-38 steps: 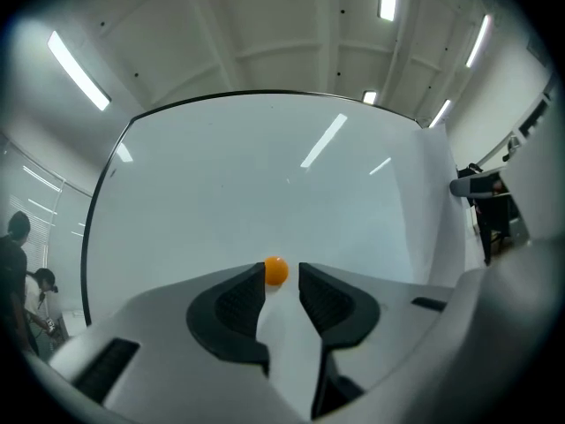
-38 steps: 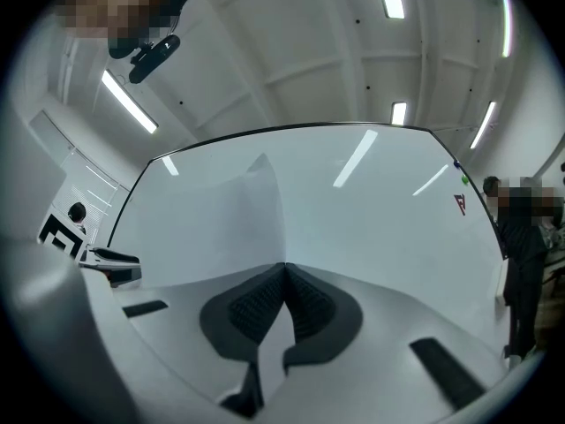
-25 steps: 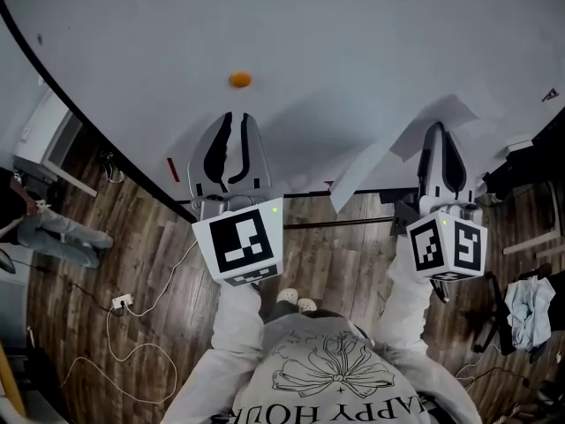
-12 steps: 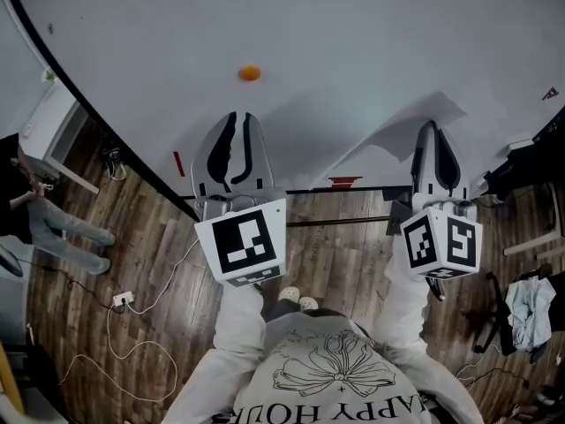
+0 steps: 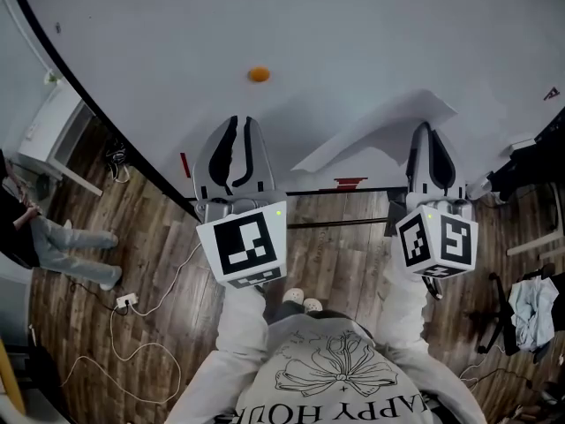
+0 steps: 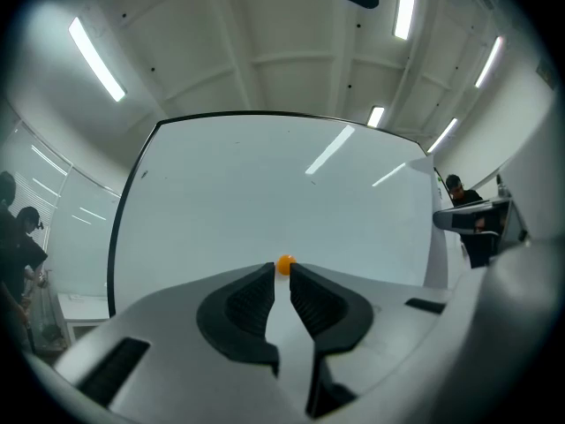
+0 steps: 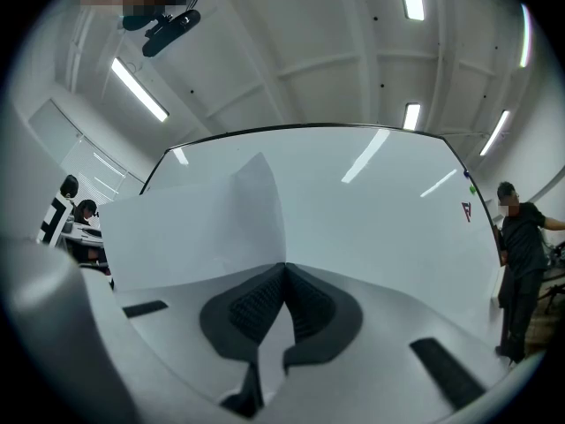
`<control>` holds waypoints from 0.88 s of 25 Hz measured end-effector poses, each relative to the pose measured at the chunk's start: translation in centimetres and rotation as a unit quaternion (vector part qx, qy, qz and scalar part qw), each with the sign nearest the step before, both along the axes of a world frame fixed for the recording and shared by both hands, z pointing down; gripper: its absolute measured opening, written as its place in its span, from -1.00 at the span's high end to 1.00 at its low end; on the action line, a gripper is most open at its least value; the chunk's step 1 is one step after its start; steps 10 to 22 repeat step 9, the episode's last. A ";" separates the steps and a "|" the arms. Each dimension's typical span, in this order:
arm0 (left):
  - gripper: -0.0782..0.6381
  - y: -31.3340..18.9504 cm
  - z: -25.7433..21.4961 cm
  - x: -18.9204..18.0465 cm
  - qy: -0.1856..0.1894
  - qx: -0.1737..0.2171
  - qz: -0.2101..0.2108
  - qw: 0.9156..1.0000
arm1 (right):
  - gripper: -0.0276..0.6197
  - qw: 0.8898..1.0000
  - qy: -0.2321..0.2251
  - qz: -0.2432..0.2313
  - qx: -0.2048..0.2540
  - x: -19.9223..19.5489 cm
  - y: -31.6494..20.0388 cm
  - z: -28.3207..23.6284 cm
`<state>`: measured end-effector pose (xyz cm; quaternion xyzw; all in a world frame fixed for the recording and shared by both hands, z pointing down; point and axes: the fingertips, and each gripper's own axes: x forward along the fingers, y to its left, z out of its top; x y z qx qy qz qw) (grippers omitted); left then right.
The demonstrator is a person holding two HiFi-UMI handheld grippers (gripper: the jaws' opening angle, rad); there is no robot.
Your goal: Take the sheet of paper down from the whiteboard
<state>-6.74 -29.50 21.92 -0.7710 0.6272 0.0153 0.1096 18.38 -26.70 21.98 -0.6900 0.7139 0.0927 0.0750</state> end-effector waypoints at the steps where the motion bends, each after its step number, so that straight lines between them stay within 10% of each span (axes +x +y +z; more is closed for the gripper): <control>1: 0.64 0.0 0.0 -0.1 0.000 0.000 0.000 1.000 | 0.91 1.000 0.002 0.001 0.000 -0.1 0.0 0.0; 22: 0.64 -0.5 0.3 -0.5 0.001 -0.003 0.002 1.000 | 0.91 1.000 0.007 0.004 -0.002 -0.7 -0.4 0.1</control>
